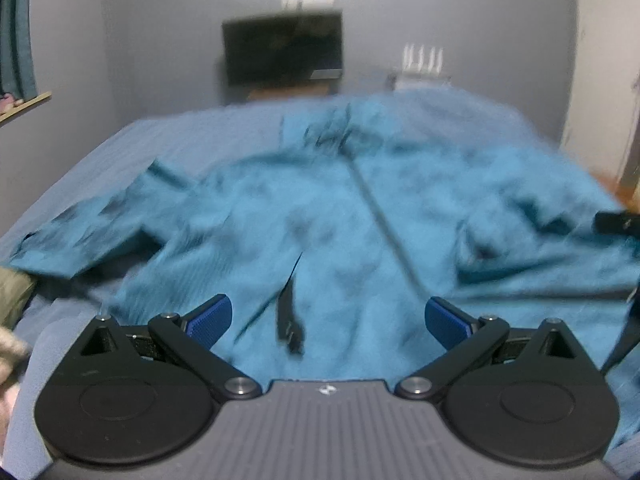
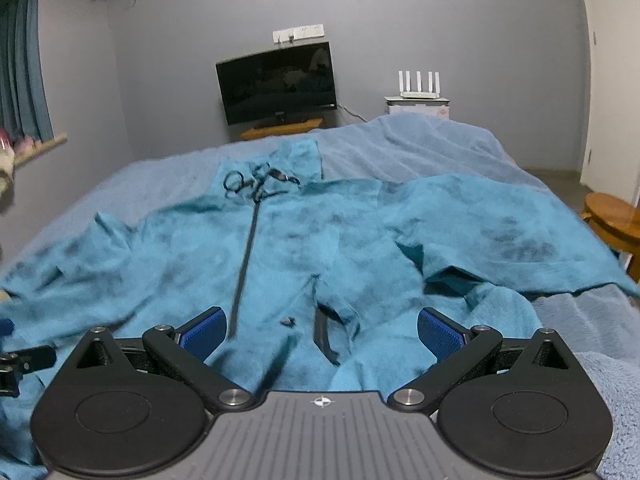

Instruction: Fold large clothes

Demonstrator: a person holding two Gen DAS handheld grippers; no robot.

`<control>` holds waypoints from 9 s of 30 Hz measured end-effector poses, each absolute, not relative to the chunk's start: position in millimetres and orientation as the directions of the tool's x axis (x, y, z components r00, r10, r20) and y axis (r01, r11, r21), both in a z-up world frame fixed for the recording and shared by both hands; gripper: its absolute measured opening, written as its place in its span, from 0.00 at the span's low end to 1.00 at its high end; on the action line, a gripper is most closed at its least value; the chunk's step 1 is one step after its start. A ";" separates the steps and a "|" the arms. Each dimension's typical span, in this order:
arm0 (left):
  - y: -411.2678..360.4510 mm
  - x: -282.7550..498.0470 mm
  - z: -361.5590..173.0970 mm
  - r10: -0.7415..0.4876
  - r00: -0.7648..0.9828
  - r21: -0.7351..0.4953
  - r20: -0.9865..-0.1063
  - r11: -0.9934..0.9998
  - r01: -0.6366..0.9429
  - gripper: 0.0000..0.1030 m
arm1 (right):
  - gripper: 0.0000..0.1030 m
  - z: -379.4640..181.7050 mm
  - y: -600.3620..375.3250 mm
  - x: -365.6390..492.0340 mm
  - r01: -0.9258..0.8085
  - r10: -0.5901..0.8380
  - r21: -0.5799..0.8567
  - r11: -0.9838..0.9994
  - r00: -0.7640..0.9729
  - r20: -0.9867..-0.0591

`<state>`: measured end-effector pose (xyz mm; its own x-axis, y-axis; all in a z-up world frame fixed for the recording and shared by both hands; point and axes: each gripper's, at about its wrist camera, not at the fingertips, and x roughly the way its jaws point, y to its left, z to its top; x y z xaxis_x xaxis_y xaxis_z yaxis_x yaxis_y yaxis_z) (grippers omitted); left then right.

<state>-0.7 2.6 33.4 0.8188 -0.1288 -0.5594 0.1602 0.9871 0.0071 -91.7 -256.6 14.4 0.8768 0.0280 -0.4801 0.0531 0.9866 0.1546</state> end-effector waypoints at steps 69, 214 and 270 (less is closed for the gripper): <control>47.0 196.8 -50.4 -0.034 0.695 -0.046 -0.718 0.999 0.001 1.00 | 0.04 56.0 -368.5 61.8 0.116 -0.113 0.273 0.955 0.993 -0.028; 124.6 242.2 138.2 -0.259 0.962 -0.286 -0.087 0.931 0.225 0.00 | 0.97 -96.3 -254.1 93.1 -0.039 0.225 0.321 0.946 0.792 -0.567; 97.8 242.1 -88.4 -0.070 0.698 -0.228 -0.712 0.964 -0.136 0.96 | 0.02 -63.1 -128.6 74.6 -0.413 0.325 -0.103 0.905 0.828 -0.457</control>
